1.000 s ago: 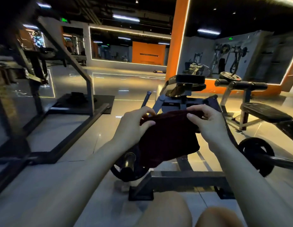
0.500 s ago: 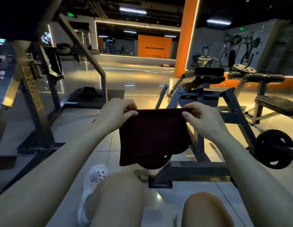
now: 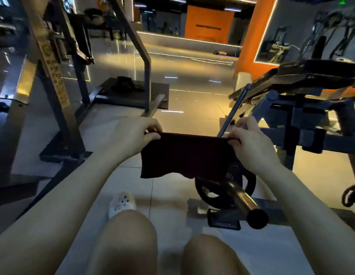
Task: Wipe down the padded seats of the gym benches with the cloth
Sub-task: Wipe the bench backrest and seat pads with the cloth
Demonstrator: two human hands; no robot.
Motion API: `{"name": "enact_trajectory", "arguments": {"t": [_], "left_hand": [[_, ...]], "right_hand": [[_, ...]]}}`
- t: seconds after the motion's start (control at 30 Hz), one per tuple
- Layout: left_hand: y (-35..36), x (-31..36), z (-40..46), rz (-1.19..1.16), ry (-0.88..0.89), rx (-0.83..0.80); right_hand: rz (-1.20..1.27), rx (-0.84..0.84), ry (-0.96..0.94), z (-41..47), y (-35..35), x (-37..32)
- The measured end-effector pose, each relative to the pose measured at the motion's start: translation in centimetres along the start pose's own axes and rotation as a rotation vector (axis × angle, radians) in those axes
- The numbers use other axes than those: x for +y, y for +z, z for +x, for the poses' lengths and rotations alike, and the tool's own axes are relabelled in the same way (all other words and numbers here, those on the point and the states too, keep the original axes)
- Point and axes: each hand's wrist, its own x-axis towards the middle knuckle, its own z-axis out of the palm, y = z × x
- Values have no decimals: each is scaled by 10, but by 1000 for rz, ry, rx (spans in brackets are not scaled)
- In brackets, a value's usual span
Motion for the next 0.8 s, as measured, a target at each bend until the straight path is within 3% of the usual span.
{"name": "enact_trajectory", "arguments": {"t": [0.1, 0.27, 0.47, 0.63, 0.8], "left_hand": [[-7, -20, 9, 7, 2, -36], [-11, -44, 40, 55, 31, -19], [-7, -62, 99, 70, 88, -1], [10, -54, 170, 29, 187, 37], [40, -37, 233, -97, 313, 31]], "right_hand": [[30, -106, 83, 23, 13, -13], [172, -56, 191, 45, 17, -28], [96, -104, 214, 73, 13, -27], [41, 126, 294, 110, 19, 12], [4, 374, 492, 135, 41, 46]]}}
